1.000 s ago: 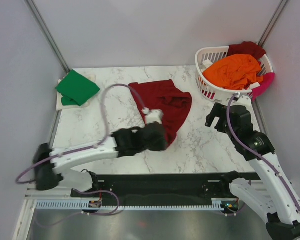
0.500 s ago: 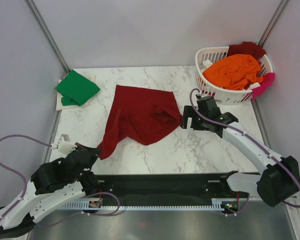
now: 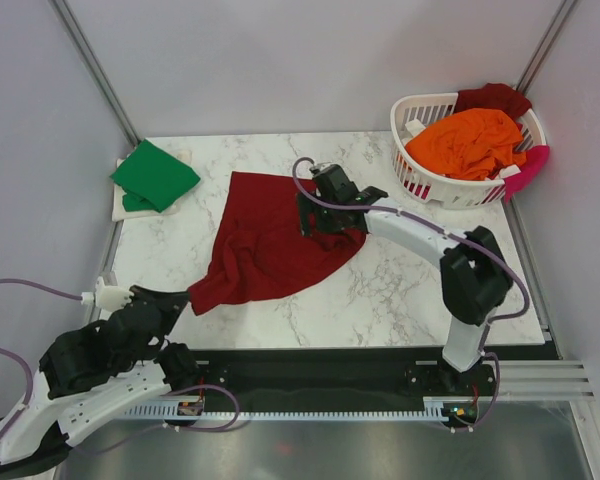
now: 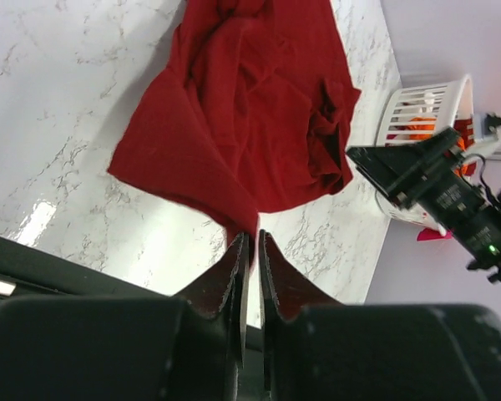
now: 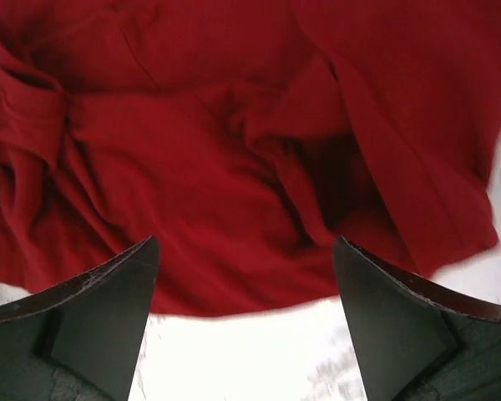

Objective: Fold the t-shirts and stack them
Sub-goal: Flatten the tshirt out

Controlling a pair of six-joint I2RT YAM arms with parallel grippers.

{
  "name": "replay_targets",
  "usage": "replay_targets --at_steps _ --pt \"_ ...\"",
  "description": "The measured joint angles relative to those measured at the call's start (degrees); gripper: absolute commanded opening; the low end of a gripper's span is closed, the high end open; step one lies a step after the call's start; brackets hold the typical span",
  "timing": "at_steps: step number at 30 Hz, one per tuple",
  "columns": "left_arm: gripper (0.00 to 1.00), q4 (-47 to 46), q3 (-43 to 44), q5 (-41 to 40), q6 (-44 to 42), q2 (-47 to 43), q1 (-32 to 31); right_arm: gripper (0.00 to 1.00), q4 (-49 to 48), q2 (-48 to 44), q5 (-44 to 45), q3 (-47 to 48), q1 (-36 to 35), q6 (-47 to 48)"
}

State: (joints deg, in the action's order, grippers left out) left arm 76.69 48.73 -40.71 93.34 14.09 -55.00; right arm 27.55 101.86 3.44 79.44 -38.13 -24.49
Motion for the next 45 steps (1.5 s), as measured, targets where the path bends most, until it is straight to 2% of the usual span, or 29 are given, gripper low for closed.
replay_targets --at_steps 9,12,13,15,16,18,19,21,24,25,28,30,31,35,39,45 --pt "0.16 0.0 0.46 -1.49 0.0 -1.51 -1.44 0.84 2.51 21.59 4.35 22.51 -1.09 2.45" --pt "0.16 0.0 0.46 -1.99 0.0 -2.27 -2.01 0.75 4.09 25.57 6.6 25.79 -1.09 2.91" --pt "0.16 0.0 0.46 -2.14 0.0 -2.38 -2.14 0.64 4.57 26.32 7.26 26.05 -1.09 2.99" --pt "0.17 0.0 0.44 -2.25 -0.37 -2.36 -2.32 0.5 5.95 27.06 8.55 26.05 -1.09 3.56" --pt "0.19 0.02 0.42 -2.23 -1.64 -2.08 -2.38 0.38 6.43 27.23 9.07 26.03 -1.09 3.41" --pt "0.25 0.17 0.37 -2.16 -4.83 -0.37 -2.4 0.27 7.17 27.26 10.45 26.01 -1.09 3.96" --pt "0.28 0.37 0.37 -2.01 -6.4 1.9 -2.4 0.14 7.19 27.26 10.88 26.01 -1.09 4.09" --pt "0.31 0.55 0.83 -1.55 -9.57 10.08 -2.4 0.0 7.19 27.26 11.52 25.94 -0.94 4.61" --pt "0.45 -0.63 2.03 -0.57 -13.14 26.51 -2.47 0.0 6.84 26.99 11.76 24.72 -0.46 4.83" --pt "0.54 -1.86 2.21 -0.26 -14.29 31.54 -2.51 0.0 6.69 26.75 11.76 23.91 -0.22 4.83" --pt "0.61 -7.1 1.77 1.9 -19.98 39.87 -2.56 0.0 6.23 24.41 11.69 19.69 1.11 4.83" --pt "0.6 -11.76 1.14 4.17 -25.24 41.33 -1.68 0.0 5.86 20.59 11.76 15.19 2.82 4.83" --pt "0.54 -13.77 0.85 5.29 -27.32 41.81 -1.05 0.0 6.16 18.47 11.91 13.31 3.72 4.83" --pt "0.45 -23.1 -1.36 11.72 -35.56 47.08 2.23 0.0 5.14 3.89 12.09 3.17 10.47 4.9" --pt "0.47 -31.61 -4.5 18.97 -41.7 55.15 2.43 0.0 4.42 -7.45 13.29 -2.38 16.76 5.03" --pt "0.52 -39.08 -7.21 25.49 -46.38 63.58 2.38 0.0 3.3 -9.97 12.35 -7.34 15.76 5.05"
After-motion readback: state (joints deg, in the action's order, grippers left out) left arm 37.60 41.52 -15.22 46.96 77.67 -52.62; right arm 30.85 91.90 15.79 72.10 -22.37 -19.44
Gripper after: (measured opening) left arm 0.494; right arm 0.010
